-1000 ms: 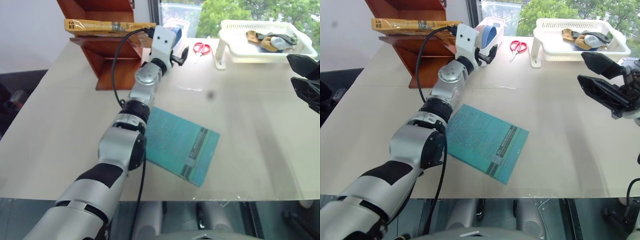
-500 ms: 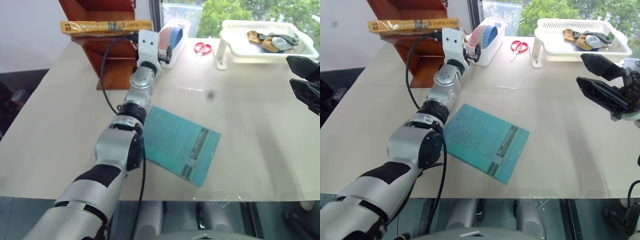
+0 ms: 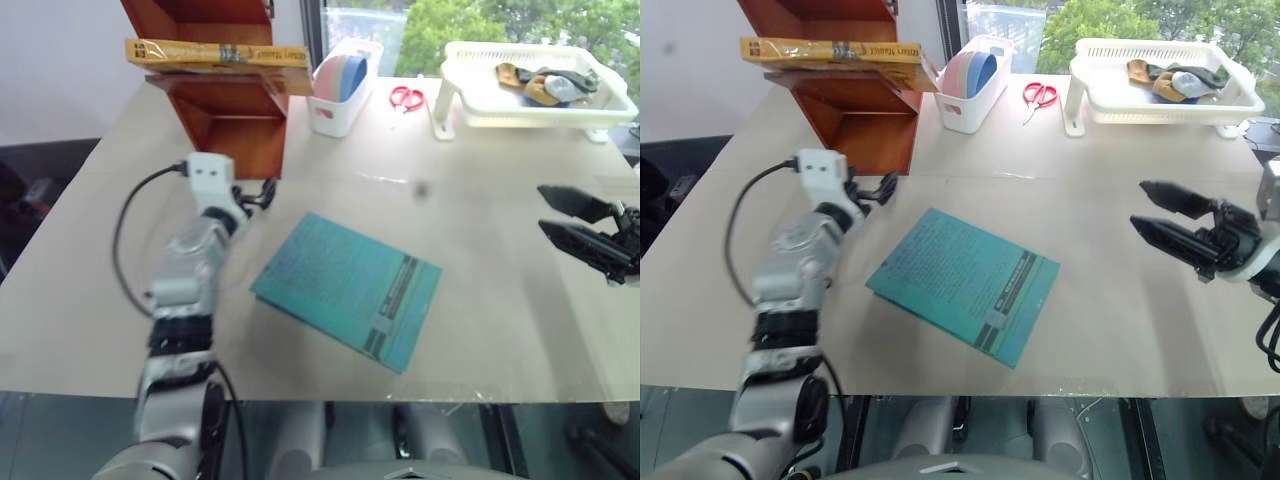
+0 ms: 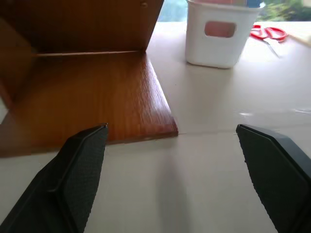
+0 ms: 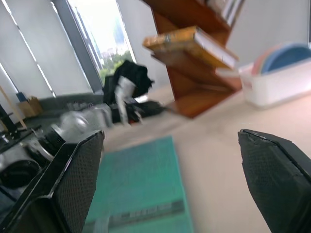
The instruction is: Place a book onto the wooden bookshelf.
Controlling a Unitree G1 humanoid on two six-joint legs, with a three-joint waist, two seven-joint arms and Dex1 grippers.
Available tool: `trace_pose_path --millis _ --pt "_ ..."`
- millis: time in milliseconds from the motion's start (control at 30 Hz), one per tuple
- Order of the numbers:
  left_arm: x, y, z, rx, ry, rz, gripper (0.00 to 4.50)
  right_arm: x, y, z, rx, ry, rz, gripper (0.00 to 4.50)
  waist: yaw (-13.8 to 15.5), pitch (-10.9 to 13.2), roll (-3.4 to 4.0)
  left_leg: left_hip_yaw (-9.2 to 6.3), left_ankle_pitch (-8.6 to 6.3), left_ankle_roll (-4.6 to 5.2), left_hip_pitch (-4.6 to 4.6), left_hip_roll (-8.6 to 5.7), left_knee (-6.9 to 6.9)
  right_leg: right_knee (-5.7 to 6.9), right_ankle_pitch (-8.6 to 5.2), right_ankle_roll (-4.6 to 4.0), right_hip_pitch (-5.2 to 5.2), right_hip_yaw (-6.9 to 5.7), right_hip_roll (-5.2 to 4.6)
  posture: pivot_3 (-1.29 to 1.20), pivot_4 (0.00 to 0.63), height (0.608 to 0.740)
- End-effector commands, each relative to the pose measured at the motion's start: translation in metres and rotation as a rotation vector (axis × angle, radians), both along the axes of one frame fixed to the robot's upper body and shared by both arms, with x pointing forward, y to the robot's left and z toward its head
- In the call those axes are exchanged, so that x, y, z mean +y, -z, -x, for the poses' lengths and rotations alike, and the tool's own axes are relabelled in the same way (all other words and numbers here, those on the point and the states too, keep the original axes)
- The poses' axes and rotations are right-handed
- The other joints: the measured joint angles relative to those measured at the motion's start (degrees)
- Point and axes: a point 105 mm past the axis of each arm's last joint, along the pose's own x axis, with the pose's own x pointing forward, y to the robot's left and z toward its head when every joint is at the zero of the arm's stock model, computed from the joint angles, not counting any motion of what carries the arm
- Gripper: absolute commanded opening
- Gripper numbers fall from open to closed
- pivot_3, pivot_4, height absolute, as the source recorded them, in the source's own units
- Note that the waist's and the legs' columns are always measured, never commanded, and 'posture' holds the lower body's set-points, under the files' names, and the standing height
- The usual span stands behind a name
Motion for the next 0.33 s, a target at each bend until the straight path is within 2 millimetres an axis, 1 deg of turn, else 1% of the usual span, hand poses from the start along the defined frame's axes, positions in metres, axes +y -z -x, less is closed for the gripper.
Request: trace_pose_path --millis 33,67,200,300,333 --pt "0.0 -0.016 0.033 -0.005 0.123 -0.007 4.46 -0.007 0.005 0.001 -0.007 0.017 0.057 4.5 0.0 0.0 0.02 0.01 0.0 0.0 0.11 0.01 -0.05 -0.03 0.0 -0.01 0.1 0.0 0.0 0.0 0.15 0.74" --pt "0.003 -0.013 0.039 0.012 0.125 -0.023 4.46 -0.008 0.009 0.001 -0.001 0.023 0.072 4.5 -0.02 0.0 0.03 0.02 0.0 0.0 0.34 0.0 -0.09 -0.07 -0.01 -0.02 0.3 -0.02 0.02 0.0 0.15 0.74" --pt "0.012 0.001 0.069 0.033 0.179 -0.106 4.46 -0.025 0.029 -0.01 -0.012 0.109 0.087 4.5 -0.01 -0.04 0.07 0.05 0.0 -0.03 0.6 0.11 -0.18 -0.41 -0.01 -0.03 0.66 -0.03 0.05 0.0 0.15 0.74" --pt "0.009 0.006 0.081 0.029 0.221 -0.102 4.46 -0.034 0.046 -0.017 -0.05 0.171 0.144 4.5 0.26 -0.04 -0.02 0.16 -0.03 -0.03 1.26 0.08 -0.54 -0.93 -0.03 -0.08 1.33 -0.02 -0.13 0.0 0.15 0.74" --pt "0.008 0.006 0.083 0.023 0.233 -0.088 4.46 -0.035 0.049 -0.017 -0.049 0.168 0.146 4.5 0.26 -0.04 -0.02 0.17 -0.03 -0.03 1.26 0.07 -0.66 -1.02 -0.1 -0.21 1.33 -0.03 -0.19 0.0 0.15 0.74"
